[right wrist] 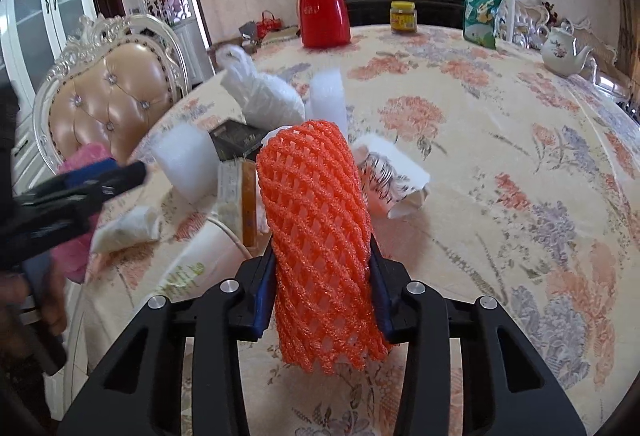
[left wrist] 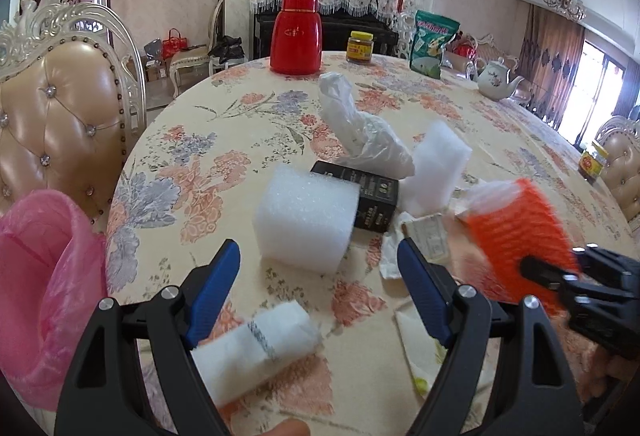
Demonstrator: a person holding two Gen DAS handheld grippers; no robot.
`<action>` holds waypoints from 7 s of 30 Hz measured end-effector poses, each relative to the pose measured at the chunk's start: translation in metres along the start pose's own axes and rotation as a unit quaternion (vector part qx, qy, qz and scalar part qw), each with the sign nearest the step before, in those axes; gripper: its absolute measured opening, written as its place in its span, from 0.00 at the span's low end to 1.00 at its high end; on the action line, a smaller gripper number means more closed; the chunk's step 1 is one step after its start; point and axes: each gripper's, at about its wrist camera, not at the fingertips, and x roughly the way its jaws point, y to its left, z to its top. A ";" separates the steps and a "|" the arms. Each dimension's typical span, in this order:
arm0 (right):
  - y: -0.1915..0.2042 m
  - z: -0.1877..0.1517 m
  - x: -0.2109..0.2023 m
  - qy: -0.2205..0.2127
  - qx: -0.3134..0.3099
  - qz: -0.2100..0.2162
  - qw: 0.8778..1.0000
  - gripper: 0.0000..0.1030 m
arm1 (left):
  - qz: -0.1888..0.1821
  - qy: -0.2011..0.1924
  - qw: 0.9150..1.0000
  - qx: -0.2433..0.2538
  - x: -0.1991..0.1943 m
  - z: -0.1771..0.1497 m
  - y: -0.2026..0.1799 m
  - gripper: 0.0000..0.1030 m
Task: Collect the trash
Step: 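Grasp the second orange foam net with the right tool while the left tool grasps the white foam block, then carry the foam block and orange net with both tools over the pink bin, then open both tools to drop the foam block and net into the bin, then move both tools back over the table toward the tissue packet and paper cup, then grasp the white tissue packet with the left tool while the right tool grasps the paper cup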
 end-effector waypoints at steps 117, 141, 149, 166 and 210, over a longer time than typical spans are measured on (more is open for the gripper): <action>0.361 0.077 0.059 0.011 -0.200 0.214 0.956 0.64 | 0.170 -0.112 0.965 -0.164 -0.206 -0.046 0.276 0.65; 0.263 0.065 0.027 -0.024 -0.145 0.133 0.980 0.67 | 0.129 -0.113 0.975 -0.143 -0.187 -0.038 0.228 0.74; 0.204 0.051 0.006 -0.039 -0.105 0.086 0.990 0.69 | 0.094 -0.111 0.982 -0.121 -0.170 -0.034 0.188 0.74; 0.124 0.014 0.002 -0.021 -0.039 0.021 0.999 0.69 | 0.033 -0.074 0.993 -0.081 -0.114 -0.032 0.119 0.74; 0.075 -0.024 0.029 0.063 -0.011 0.004 0.998 0.57 | -0.006 0.082 0.995 0.055 -0.002 -0.053 0.034 0.62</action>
